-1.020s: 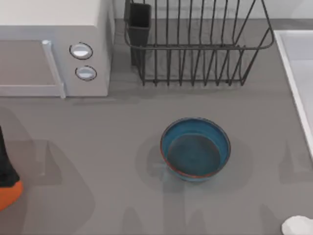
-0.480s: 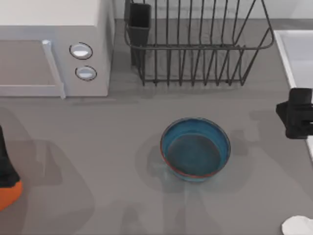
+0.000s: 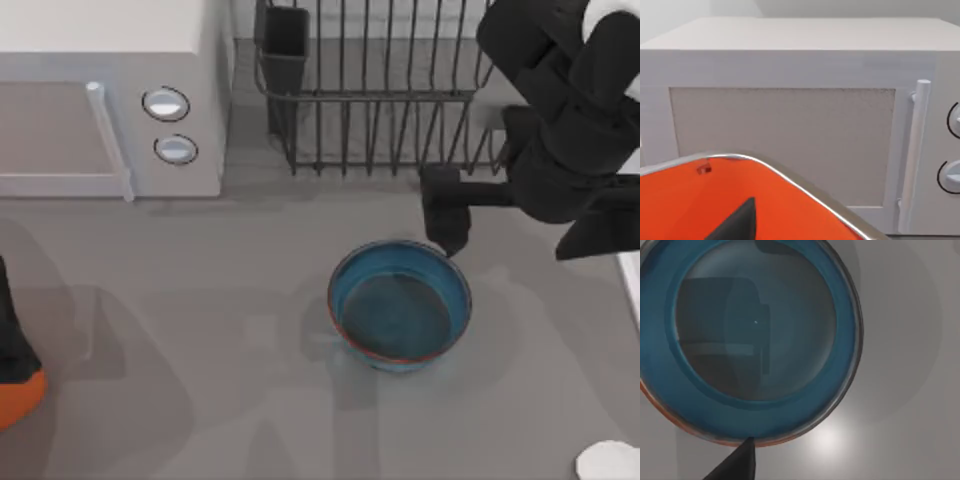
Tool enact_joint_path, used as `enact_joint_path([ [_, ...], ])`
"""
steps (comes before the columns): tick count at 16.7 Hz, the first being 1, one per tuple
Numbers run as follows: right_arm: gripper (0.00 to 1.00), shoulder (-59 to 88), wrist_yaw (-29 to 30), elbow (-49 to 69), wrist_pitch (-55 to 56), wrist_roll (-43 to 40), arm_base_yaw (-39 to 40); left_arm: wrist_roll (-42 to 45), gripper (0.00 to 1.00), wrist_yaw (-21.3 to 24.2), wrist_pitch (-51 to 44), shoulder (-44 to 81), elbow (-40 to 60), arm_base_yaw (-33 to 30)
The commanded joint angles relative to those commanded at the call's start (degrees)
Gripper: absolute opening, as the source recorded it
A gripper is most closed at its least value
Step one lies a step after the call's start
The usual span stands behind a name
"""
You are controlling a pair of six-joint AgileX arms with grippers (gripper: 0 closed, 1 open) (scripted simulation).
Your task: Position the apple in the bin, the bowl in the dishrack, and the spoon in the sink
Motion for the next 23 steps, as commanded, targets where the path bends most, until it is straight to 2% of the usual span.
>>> enact_joint_path([
  [5, 1.00, 12.7, 0.6, 12.1, -8.7, 1.4, 0.0, 0.0, 1.00, 0.0, 0.0, 0.0, 0.0, 0.0],
  [12, 1.00, 13.9, 0.7, 13.3, -9.5, 1.5, -0.1, 0.0, 1.00, 0.0, 0.0, 0.0, 0.0, 0.0],
  [15, 1.00, 14.9, 0.7, 9.8, -5.4, 1.5, -0.1, 0.0, 1.00, 0.0, 0.0, 0.0, 0.0, 0.0],
  [20, 1.00, 18.3, 0.8, 0.5, 8.3, 1.7, 0.0, 0.0, 1.00, 0.0, 0.0, 0.0, 0.0, 0.0],
  [23, 1.00, 19.3, 0.8, -2.0, 11.2, 1.7, 0.1, 0.0, 1.00, 0.0, 0.0, 0.0, 0.0, 0.0],
])
